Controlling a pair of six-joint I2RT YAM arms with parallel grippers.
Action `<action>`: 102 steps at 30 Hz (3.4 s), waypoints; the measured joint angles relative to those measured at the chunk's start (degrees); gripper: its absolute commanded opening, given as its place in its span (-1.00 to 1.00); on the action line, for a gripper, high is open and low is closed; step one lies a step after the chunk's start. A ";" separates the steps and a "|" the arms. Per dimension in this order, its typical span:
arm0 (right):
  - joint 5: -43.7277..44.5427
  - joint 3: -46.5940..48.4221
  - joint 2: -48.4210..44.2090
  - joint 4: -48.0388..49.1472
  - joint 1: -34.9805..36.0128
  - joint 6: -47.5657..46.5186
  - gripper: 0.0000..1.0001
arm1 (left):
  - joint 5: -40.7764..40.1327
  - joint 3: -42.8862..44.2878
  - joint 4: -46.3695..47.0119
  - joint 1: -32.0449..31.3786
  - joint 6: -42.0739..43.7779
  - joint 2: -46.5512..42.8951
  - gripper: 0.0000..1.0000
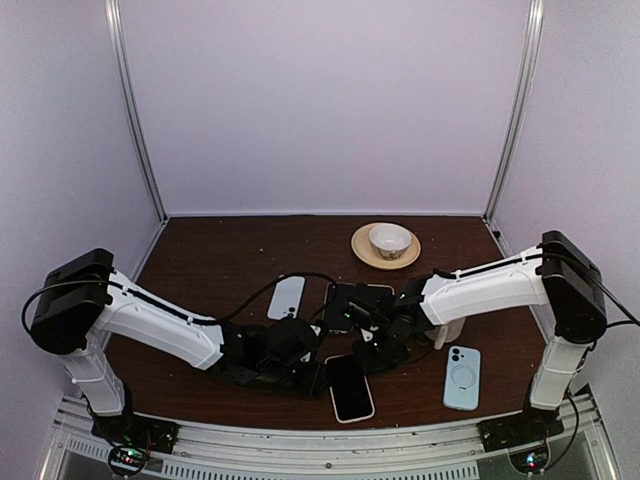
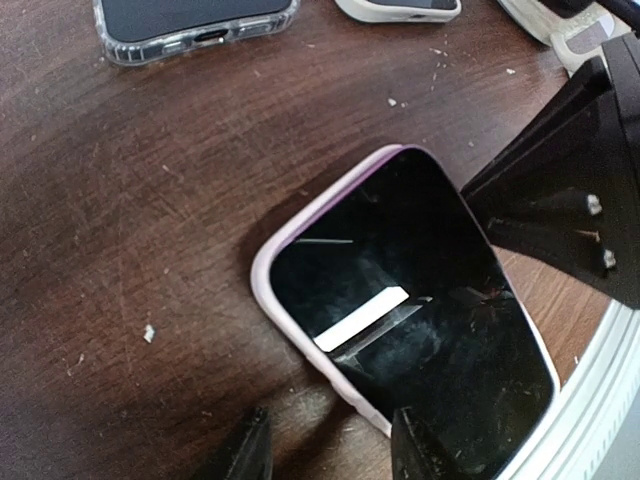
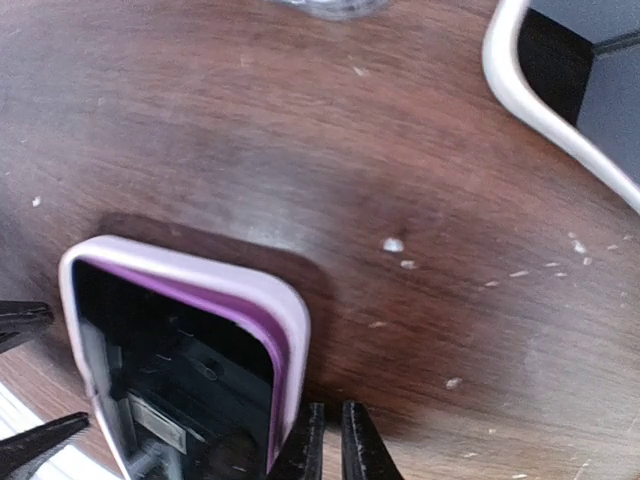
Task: Put the phone into the phone case
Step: Press the phone onto the phone case.
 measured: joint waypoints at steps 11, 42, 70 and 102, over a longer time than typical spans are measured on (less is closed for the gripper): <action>3.61 3.08 1.03 -6.19 1.79 -0.11 -0.58 | 0.04 0.00 0.04 0.07 -0.17 0.00 -0.13; 1.81 4.04 2.69 -2.54 2.34 2.67 -1.00 | 0.04 -0.55 2.03 2.40 -0.76 0.70 -0.19; -0.35 16.00 8.72 -15.15 0.55 -3.63 -0.71 | -1.97 -5.70 -0.50 7.91 1.18 -8.83 -0.17; 1.22 16.28 9.53 -10.34 -1.62 -5.09 -0.92 | 3.34 -5.68 1.92 7.91 -1.27 -5.14 -0.16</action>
